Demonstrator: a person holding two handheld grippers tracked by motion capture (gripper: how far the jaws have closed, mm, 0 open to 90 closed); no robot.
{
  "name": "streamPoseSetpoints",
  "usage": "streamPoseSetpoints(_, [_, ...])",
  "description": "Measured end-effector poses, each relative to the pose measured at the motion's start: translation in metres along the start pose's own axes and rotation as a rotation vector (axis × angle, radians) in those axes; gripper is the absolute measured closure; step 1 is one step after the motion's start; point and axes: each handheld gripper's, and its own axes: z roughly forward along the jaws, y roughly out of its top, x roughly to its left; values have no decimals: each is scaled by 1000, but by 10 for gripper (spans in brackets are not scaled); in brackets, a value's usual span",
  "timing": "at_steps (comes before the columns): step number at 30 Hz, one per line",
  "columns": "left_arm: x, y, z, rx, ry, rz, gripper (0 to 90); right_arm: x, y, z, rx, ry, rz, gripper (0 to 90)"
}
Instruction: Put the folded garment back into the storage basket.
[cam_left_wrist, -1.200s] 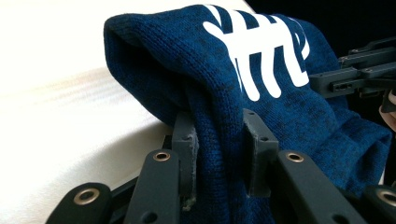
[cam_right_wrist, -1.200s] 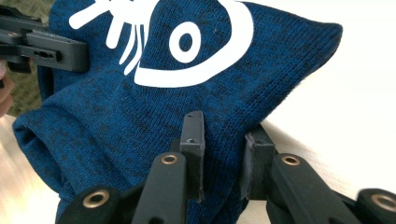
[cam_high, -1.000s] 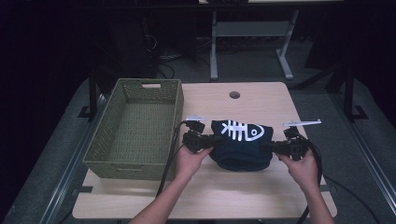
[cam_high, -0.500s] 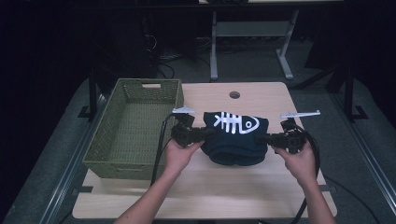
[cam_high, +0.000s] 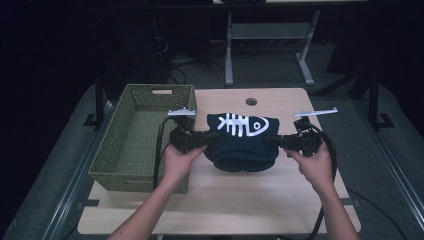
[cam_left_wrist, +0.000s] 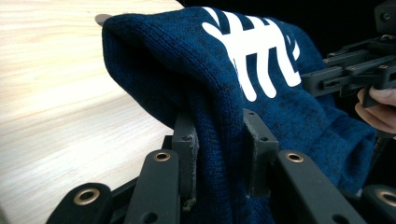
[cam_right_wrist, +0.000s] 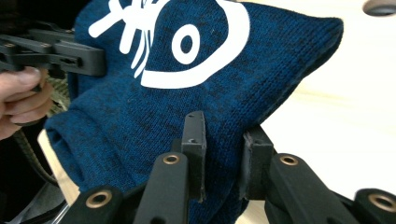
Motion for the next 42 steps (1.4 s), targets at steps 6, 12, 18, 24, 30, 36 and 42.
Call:
streamPoseSetpoints(6, [5,6,-18,-17,1,1,708,10,12,4,-9,39,-7,756])
streamPoseSetpoints(12, [13,11,-36,-41,-7,-15,712,19,24,9,-37,99,4,757])
streamPoseSetpoints(18, [20,13,-52,-56,-5,-28,715,28,34,17,-43,131,5,758])
streamPoseSetpoints(24, [29,14,-66,-69,6,-38,716,40,44,26,-52,155,-7,759])
streamPoseSetpoints(30, [39,15,-83,-79,15,-52,717,52,55,40,-53,178,-24,759])
streamPoseSetpoints(36, [49,15,-100,-88,32,-66,717,63,64,50,-49,197,-35,758])
streamPoseSetpoints(42, [56,14,-109,-96,47,-76,717,72,71,63,-39,211,-46,758])
